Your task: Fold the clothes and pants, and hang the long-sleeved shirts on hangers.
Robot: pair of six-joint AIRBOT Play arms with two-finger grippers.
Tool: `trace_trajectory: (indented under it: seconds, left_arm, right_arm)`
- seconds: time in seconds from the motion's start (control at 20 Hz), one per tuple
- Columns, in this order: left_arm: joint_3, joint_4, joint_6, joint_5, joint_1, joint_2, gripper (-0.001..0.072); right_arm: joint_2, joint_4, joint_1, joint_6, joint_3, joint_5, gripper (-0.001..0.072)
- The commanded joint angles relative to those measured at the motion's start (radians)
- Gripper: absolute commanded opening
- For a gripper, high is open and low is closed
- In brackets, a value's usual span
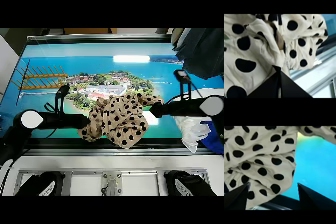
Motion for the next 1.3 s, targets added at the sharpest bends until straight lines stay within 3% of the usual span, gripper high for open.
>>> trace_trajectory:
  seconds: [0.0,0.2,0.4,0.45,0.5,0.55,0.6,0.75,1.0,1.1,1.25]
  left_arm:
    - [-0.094,0.001,-0.019,0.003,-0.011,0.057,0.0013]
    - [-0.100,-0.001,-0.024,0.024,-0.011,0.060,0.0013]
    - [-0.099,-0.001,-0.036,0.053,-0.011,0.060,0.0013]
    - [-0.094,0.000,-0.036,0.055,-0.011,0.060,0.0013]
    - [-0.077,0.001,-0.036,0.053,-0.011,0.060,0.0013]
    - [-0.048,0.001,-0.036,0.053,-0.011,0.060,0.0013]
    - [-0.008,0.002,-0.035,0.053,-0.011,0.060,0.0013]
    - [0.213,0.000,-0.036,0.013,-0.010,0.061,0.0012]
    - [0.681,0.000,-0.055,-0.101,-0.013,0.061,0.0013]
    - [0.786,0.001,-0.071,-0.130,-0.013,0.064,0.0012]
    - [0.791,0.014,-0.131,-0.154,-0.013,0.107,0.0012]
  right_arm:
    - [-0.068,0.031,0.001,0.050,-0.158,-0.040,0.0655]
    - [-0.192,0.225,0.027,0.023,-0.317,-0.187,0.0654]
    - [-0.285,0.288,0.122,0.016,-0.323,-0.313,0.0653]
    - [-0.294,0.287,0.140,0.016,-0.323,-0.340,0.0560]
    - [-0.294,0.287,0.145,0.015,-0.323,-0.356,0.0368]
    - [-0.288,0.286,0.145,0.011,-0.318,-0.362,0.0119]
    - [-0.273,0.283,0.139,-0.024,-0.302,-0.353,0.0006]
    - [-0.158,0.228,0.085,-0.089,-0.135,-0.231,0.0006]
    - [0.043,0.078,-0.017,-0.049,0.404,-0.007,0.0004]
    - [0.050,0.060,-0.027,-0.008,0.595,0.009,0.0004]
    - [0.030,0.060,-0.026,0.024,0.712,-0.040,0.0004]
